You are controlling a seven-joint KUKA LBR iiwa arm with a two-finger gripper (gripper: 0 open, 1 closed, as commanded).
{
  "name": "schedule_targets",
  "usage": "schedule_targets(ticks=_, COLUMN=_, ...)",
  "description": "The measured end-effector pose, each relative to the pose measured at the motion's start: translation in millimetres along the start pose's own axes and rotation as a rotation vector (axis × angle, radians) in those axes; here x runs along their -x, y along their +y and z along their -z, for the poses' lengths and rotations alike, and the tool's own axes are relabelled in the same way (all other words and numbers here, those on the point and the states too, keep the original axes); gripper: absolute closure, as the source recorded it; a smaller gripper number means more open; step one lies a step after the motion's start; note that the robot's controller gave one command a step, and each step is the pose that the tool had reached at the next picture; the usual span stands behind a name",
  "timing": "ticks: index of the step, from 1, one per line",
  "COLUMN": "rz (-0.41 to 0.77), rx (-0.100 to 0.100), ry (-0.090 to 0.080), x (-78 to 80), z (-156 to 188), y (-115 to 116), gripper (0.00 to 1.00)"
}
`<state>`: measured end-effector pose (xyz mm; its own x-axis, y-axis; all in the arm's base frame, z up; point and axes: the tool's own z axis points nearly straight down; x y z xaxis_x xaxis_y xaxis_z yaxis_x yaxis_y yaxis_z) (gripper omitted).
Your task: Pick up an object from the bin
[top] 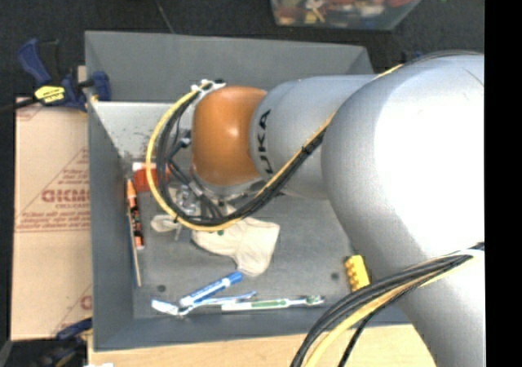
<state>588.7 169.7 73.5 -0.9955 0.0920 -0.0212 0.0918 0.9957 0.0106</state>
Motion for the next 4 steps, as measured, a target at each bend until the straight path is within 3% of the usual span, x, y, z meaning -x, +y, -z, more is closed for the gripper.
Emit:
schedule_targets(ticks=1, rz=-0.001, rx=-0.001, ry=0.004, x=-1.1, z=10.0, y=-0.4, gripper=1.00)
schedule_targets(ticks=4, rz=-0.006, rx=0.004, ry=-0.007, x=2.2, z=41.2, y=-0.2, gripper=1.00)
